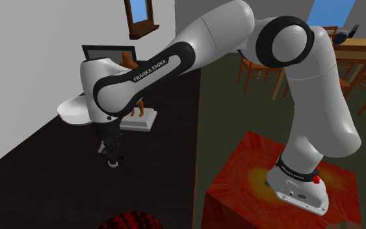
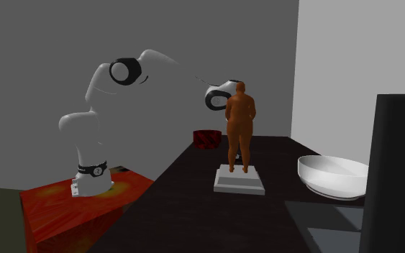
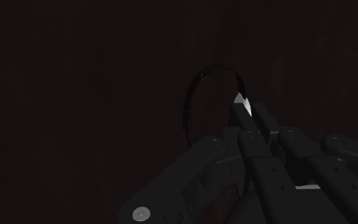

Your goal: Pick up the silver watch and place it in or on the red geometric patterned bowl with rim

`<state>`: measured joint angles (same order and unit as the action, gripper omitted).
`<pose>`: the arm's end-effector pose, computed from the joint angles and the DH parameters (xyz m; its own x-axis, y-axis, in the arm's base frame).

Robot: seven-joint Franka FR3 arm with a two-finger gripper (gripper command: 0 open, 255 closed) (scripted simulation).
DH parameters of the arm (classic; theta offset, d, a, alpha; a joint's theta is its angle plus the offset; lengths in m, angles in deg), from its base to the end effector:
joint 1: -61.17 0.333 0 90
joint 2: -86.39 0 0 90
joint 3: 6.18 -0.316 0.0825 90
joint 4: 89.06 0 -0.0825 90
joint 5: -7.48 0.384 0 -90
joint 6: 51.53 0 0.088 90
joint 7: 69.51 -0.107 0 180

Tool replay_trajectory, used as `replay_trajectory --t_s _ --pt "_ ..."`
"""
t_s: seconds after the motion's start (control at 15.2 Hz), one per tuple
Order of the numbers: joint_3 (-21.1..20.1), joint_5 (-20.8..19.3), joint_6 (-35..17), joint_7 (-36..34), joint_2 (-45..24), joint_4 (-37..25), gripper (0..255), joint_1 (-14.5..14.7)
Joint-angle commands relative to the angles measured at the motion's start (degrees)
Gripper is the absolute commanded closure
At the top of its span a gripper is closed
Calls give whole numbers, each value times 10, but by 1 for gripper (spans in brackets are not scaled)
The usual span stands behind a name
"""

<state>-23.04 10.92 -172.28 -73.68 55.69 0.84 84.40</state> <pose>0.5467 0.4259 0.3449 0.8496 0.5275 0.0016 0.5171 -0.8322 -0.2001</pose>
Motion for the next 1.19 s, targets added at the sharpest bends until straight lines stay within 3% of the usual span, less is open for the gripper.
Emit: replay_trajectory --t_s 0.0,0.2,1.12 --pt "0 0 0 0 0 0 255 0" --pt "0 0 0 0 0 0 255 0" --pt "-4 5 90 -10 34 -58 255 -2"
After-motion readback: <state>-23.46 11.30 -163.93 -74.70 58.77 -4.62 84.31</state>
